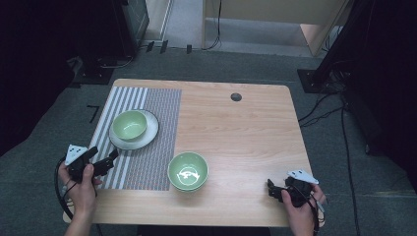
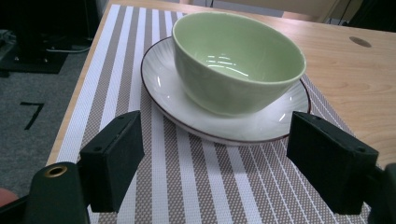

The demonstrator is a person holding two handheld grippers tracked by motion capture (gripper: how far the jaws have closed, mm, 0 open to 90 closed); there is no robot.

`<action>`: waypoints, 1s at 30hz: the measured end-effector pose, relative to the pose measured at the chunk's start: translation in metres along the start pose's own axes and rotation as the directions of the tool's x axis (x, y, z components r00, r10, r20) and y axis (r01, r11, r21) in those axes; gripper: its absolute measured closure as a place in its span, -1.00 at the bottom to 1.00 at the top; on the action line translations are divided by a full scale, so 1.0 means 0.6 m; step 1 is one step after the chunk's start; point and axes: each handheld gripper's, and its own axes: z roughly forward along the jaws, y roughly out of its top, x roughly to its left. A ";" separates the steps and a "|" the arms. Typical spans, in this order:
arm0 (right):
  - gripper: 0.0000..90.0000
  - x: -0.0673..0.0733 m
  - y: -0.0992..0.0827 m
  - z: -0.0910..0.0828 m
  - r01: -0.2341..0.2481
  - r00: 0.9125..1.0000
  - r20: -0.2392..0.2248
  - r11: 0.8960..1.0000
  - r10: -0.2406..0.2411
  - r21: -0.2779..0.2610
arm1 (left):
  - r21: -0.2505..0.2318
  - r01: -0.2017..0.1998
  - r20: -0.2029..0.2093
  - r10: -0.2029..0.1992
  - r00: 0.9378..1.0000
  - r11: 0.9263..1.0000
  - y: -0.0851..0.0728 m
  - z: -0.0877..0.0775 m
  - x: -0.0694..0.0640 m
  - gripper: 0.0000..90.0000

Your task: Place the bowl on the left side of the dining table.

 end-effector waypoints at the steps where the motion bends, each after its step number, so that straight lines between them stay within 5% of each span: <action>1: -0.98 0.000 0.000 0.000 0.000 1.000 0.000 1.000 0.000 0.000 | 0.003 0.000 -0.002 0.000 1.000 1.000 -0.002 -0.002 0.002 -0.59; 30: -0.98 0.000 0.000 0.000 -0.001 1.000 0.001 1.000 0.001 0.000 | 0.062 -0.022 -0.007 0.022 1.000 0.998 -0.054 -0.051 0.034 -0.59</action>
